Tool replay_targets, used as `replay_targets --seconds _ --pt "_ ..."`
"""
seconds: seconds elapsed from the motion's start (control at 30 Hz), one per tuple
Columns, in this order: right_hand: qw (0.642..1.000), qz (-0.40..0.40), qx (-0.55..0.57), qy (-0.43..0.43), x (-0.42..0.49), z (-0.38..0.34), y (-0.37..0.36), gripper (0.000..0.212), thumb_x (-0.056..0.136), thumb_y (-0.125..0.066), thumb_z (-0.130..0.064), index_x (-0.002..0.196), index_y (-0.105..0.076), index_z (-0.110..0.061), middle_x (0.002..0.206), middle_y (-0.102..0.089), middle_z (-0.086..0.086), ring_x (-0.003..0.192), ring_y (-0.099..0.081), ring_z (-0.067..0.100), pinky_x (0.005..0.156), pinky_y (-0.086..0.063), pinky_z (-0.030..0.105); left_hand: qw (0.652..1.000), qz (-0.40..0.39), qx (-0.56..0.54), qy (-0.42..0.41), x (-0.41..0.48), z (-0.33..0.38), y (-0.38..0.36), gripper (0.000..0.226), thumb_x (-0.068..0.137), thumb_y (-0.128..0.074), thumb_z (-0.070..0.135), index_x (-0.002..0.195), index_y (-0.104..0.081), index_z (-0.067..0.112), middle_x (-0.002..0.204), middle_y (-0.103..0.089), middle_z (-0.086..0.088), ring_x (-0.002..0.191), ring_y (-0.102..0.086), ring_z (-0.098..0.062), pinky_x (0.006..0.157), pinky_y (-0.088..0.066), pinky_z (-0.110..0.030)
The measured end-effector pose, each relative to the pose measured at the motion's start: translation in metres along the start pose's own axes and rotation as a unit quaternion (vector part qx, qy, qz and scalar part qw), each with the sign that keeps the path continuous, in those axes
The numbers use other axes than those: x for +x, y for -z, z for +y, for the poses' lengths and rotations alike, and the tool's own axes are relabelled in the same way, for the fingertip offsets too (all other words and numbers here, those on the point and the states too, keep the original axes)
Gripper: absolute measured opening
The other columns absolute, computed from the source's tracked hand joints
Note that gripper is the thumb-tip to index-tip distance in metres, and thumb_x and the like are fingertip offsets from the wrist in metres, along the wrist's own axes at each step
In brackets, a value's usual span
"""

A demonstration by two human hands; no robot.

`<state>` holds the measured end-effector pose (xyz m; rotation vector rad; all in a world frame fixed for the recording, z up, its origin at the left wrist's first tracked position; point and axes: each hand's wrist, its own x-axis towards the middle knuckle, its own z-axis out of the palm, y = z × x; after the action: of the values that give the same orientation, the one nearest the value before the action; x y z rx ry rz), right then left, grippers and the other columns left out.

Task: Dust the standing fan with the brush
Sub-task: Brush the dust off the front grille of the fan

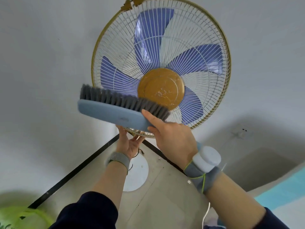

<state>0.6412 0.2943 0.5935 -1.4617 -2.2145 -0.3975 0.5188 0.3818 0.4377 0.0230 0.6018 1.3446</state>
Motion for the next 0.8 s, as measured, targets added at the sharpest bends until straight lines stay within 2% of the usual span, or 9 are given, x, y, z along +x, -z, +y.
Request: replay_targets --seconds 0.1,0.2,0.27,0.33,0.47,0.53,0.63,0.7,0.8 --pt "0.997 -0.073 -0.007 0.005 -0.015 0.008 -0.016 0.05 0.086 -0.065 -0.031 0.134 -0.051 -0.037 0.051 -0.06 0.004 0.04 -0.053 0.023 0.041 -0.029 0.023 1.0 0.019 -0.001 0.01 0.003 -0.001 0.003 0.049 0.097 -0.053 0.037 0.139 -0.048 0.011 0.115 -0.059 -0.018 0.106 -0.061 -0.035 0.075 -0.059 -0.049" --pt "0.987 -0.149 0.055 -0.033 -0.025 0.016 -0.017 0.047 0.099 -0.042 -0.037 0.143 -0.03 -0.045 0.086 -0.069 0.01 0.071 -0.061 0.029 0.057 -0.031 0.029 1.0 -0.022 0.008 0.014 -0.007 -0.004 0.005 0.027 0.083 -0.069 0.03 0.102 -0.069 0.009 0.089 -0.072 -0.011 0.077 -0.071 -0.024 0.065 -0.061 -0.034" --pt "0.981 -0.166 0.079 -0.058 -0.028 0.02 -0.012 0.047 0.098 -0.04 -0.039 0.143 -0.029 -0.047 0.102 -0.069 0.009 0.086 -0.061 0.029 0.062 -0.032 0.029 0.999 -0.05 0.013 -0.002 -0.012 -0.005 0.005 0.052 0.041 -0.095 0.031 0.082 -0.067 0.013 0.072 -0.071 -0.006 0.063 -0.069 -0.019 0.058 -0.058 -0.028" --pt "0.982 -0.158 0.08 -0.058 -0.031 0.024 -0.005 0.046 0.097 -0.041 -0.042 0.142 -0.031 -0.047 0.103 -0.069 0.008 0.086 -0.062 0.027 0.063 -0.039 0.029 0.997 -0.075 0.022 -0.009 -0.013 -0.003 0.005 0.08 0.017 -0.099 0.029 0.084 -0.061 0.014 0.071 -0.069 -0.004 0.062 -0.068 -0.017 0.056 -0.056 -0.026" --pt "0.997 -0.017 0.071 -0.018 -0.033 0.035 0.01 0.043 0.089 -0.056 -0.042 0.132 -0.052 -0.038 0.064 -0.067 0.0 0.05 -0.059 0.019 0.047 -0.044 0.025 0.999 -0.034 0.003 0.011 -0.011 -0.002 -0.004 0.055 0.08 -0.076 0.036 0.124 -0.055 0.01 0.127 -0.056 -0.02 0.108 -0.062 -0.031 0.066 -0.059 -0.041" --pt "0.997 0.024 0.072 -0.007 -0.032 0.044 0.01 0.043 0.09 -0.053 -0.042 0.133 -0.052 -0.035 0.06 -0.065 -0.002 0.044 -0.055 0.017 0.042 -0.045 0.026 1.0 -0.007 -0.018 0.023 -0.008 -0.002 -0.004 0.064 0.083 -0.065 0.055 0.131 -0.053 0.014 0.137 -0.047 -0.022 0.12 -0.056 -0.041 0.081 -0.056 -0.054" --pt "0.999 0.021 0.046 -0.011 -0.036 0.054 -0.002 0.045 0.092 -0.041 -0.044 0.135 -0.05 -0.033 0.061 -0.064 0.0 0.045 -0.055 0.021 0.042 -0.043 0.028 0.999 -0.007 0.002 0.042 -0.009 -0.001 -0.003 0.072 0.081 -0.057 0.067 0.137 -0.048 0.023 0.13 -0.051 -0.023 0.114 -0.059 -0.044 0.086 -0.052 -0.06" --pt "0.999 -0.011 0.037 -0.024 -0.044 0.058 -0.015 0.045 0.092 -0.039 -0.044 0.133 -0.053 -0.032 0.057 -0.062 0.001 0.043 -0.054 0.023 0.041 -0.042 0.029 0.998 -0.012 0.028 0.046 -0.01 0.001 0.0 0.061 0.088 -0.056 0.055 0.137 -0.048 0.02 0.128 -0.053 -0.024 0.11 -0.06 -0.043 0.078 -0.054 -0.06" --pt "0.998 -0.045 0.02 -0.028 -0.056 0.065 -0.034 0.045 0.091 -0.037 -0.043 0.127 -0.059 -0.028 0.05 -0.059 0.0 0.037 -0.051 0.022 0.038 -0.037 0.025 0.994 -0.06 0.088 -0.011 -0.013 0.003 0.001 0.027 0.072 -0.076 0.029 0.092 -0.071 0.012 0.088 -0.07 -0.014 0.079 -0.07 -0.031 0.062 -0.058 -0.042"
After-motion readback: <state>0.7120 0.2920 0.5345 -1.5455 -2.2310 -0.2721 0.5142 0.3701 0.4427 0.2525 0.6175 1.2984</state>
